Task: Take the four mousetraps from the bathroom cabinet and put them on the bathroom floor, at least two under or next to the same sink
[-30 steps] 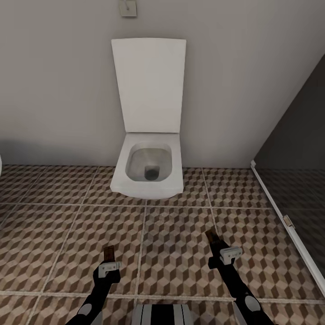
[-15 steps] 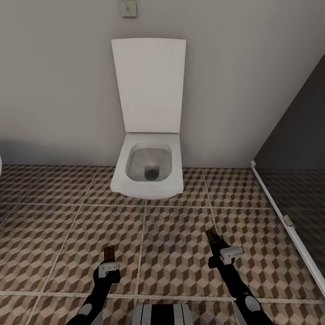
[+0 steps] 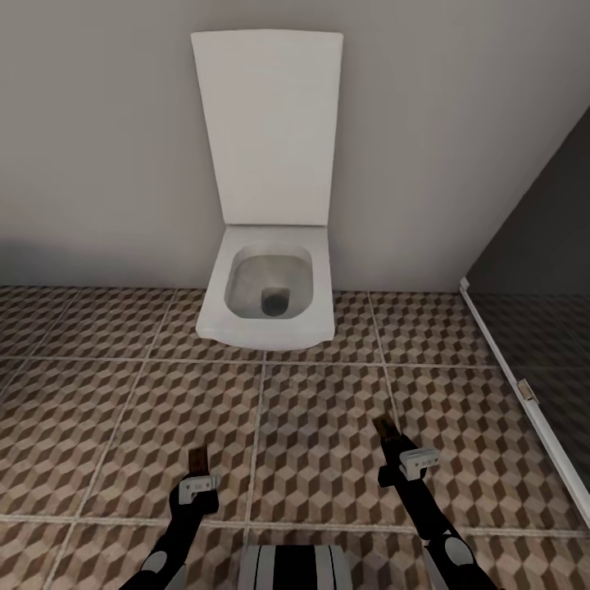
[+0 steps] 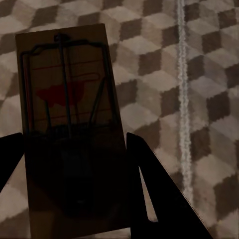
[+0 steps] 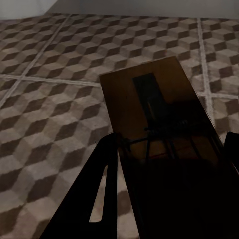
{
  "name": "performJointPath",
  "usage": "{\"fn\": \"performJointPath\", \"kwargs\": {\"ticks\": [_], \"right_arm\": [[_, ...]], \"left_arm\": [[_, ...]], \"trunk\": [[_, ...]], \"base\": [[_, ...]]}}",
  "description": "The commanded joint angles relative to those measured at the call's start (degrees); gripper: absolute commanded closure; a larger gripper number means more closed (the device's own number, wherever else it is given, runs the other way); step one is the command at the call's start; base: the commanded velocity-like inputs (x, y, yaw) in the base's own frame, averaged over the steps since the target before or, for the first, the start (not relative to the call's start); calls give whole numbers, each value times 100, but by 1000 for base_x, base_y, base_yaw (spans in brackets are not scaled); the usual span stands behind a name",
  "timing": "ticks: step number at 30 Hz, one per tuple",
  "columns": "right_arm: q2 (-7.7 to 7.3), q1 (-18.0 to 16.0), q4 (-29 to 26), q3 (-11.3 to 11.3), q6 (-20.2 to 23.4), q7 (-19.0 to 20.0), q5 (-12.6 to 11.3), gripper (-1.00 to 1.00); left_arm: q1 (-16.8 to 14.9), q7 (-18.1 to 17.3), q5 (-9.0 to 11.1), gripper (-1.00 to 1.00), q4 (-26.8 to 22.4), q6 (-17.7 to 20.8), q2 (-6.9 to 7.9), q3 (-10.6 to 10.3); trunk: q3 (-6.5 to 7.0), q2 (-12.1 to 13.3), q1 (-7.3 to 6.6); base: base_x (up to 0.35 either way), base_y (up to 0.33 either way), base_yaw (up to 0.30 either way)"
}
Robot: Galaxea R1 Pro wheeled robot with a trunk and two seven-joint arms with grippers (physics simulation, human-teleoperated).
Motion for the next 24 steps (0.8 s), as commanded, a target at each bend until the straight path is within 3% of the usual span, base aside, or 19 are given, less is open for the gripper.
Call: {"fn": "performJointPath", "kwargs": {"ticks": [1, 19, 24], "right_arm": [[-4, -2, 3, 8, -16, 24, -32, 100], [-3, -2, 3, 8, -16, 24, -32, 100], [-2, -2, 3, 8, -16, 24, -32, 100]], "left_arm": [[-4, 35, 36, 100, 1, -23, 7, -50], [-4, 35, 35, 100, 1, -24, 7, -52], [-4, 35, 35, 100, 1, -23, 7, -52]], "trunk": [[-26, -3, 1], [-70, -5, 6], [-181, -12, 19]], "base": [[0, 0, 0], [0, 0, 0], [0, 0, 0]]}}
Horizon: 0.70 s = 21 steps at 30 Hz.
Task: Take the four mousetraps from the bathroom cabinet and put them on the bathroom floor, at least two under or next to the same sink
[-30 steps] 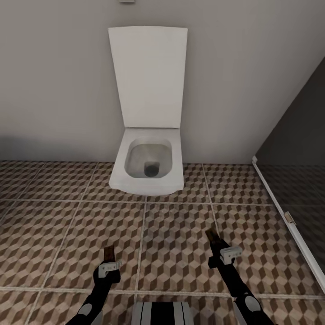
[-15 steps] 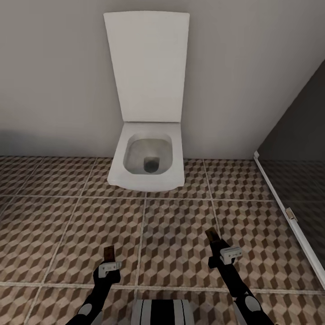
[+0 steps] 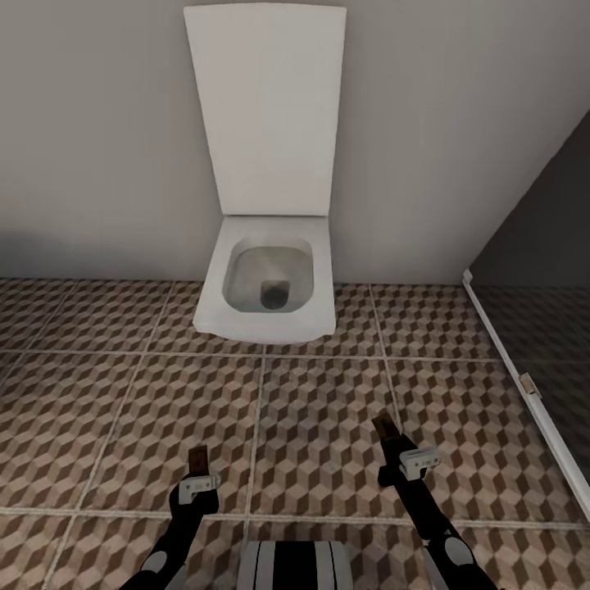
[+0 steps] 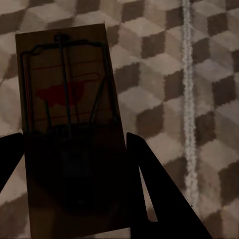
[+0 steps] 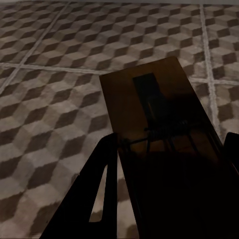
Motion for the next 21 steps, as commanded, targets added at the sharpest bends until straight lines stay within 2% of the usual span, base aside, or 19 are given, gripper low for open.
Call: {"fn": "performJointPath", "kwargs": {"ticks": [1, 10, 21], "right_arm": [[-4, -2, 3, 8, -16, 24, -32, 100], [2, -2, 3, 8, -16, 24, -32, 100], [2, -2, 3, 8, -16, 24, -32, 100]], "left_arm": [[-4, 35, 37, 100, 1, -23, 7, -49], [-4, 35, 36, 100, 3, -23, 7, -48], [-4, 35, 36, 100, 9, -23, 7, -50]], "trunk": [[-26, -3, 1], [-225, -15, 25], [-225, -15, 25]], "base": [[0, 0, 0], [0, 0, 0], [0, 0, 0]]}}
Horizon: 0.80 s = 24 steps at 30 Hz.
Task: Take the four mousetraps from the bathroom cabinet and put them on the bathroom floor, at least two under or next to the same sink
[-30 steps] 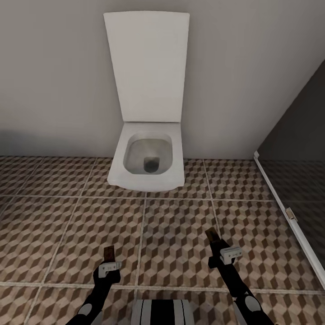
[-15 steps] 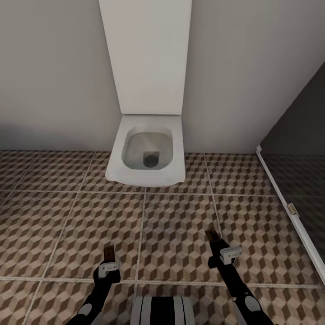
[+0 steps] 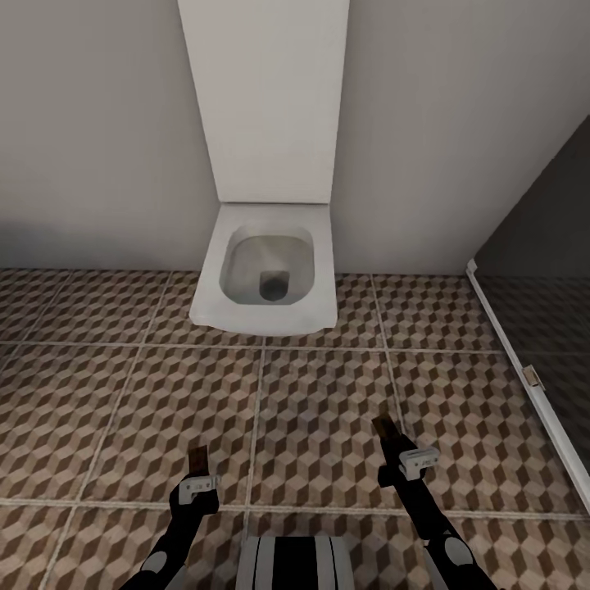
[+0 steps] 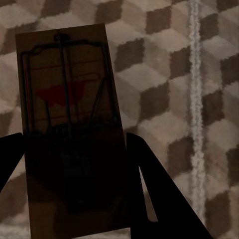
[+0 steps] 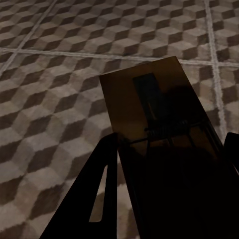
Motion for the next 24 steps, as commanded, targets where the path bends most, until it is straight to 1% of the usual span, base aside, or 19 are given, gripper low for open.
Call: {"fn": "performJointPath", "kwargs": {"ticks": [1, 21, 24], "right_arm": [[-5, -2, 3, 8, -16, 24, -32, 100], [-3, -2, 3, 8, -24, 24, -32, 100], [-5, -2, 3, 9, -24, 26, -32, 100]], "left_arm": [[-4, 35, 37, 100, 1, -25, 7, -49], [-4, 39, 37, 100, 1, -23, 7, -49], [-4, 37, 37, 100, 3, -23, 7, -49]], "trunk": [[-3, -1, -1], [-3, -1, -1], [-69, -5, 7]], "base": [[0, 0, 0], [0, 0, 0], [0, 0, 0]]}}
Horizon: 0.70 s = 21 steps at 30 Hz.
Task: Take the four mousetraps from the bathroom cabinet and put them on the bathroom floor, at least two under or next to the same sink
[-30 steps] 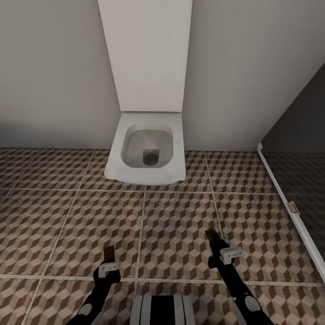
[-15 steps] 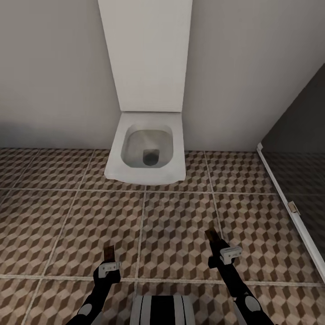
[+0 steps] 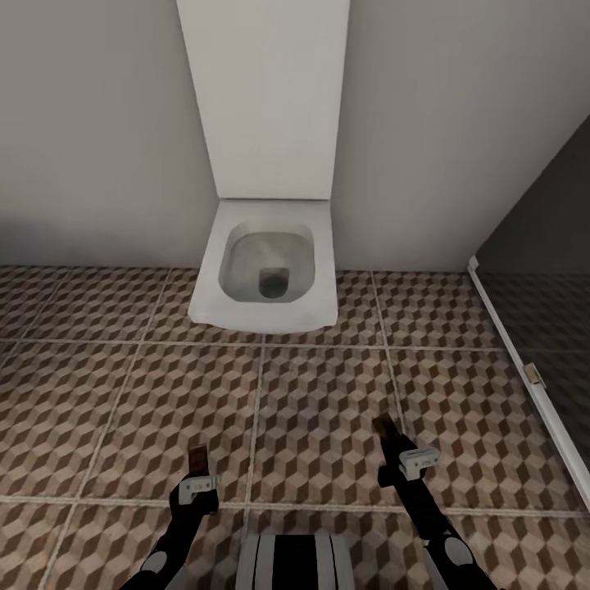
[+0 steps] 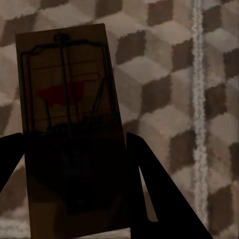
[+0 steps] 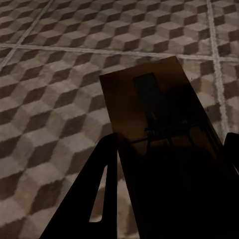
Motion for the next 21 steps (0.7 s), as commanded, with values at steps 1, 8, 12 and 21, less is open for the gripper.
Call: {"fn": "performJointPath", "kwargs": {"ticks": [1, 8, 12, 21], "right_arm": [[-3, -2, 3, 8, -16, 23, -32, 100], [-2, -2, 3, 8, -16, 27, -32, 100], [-2, -2, 3, 13, -29, 31, -32, 100], [-2, -2, 3, 15, -253, 39, -38, 100]], "left_arm": [[-4, 36, 36, 100, 1, -23, 7, -49], [-4, 33, 36, 100, 0, -24, 7, -49], [-4, 34, 36, 100, 0, -25, 7, -49], [-4, 33, 38, 100, 8, -23, 7, -49]], "trunk": [[-26, -3, 1], [-137, -9, 14], [-137, -9, 14], [-137, -9, 14]], "base": [[0, 0, 0], [0, 0, 0], [0, 0, 0], [0, 0, 0]]}}
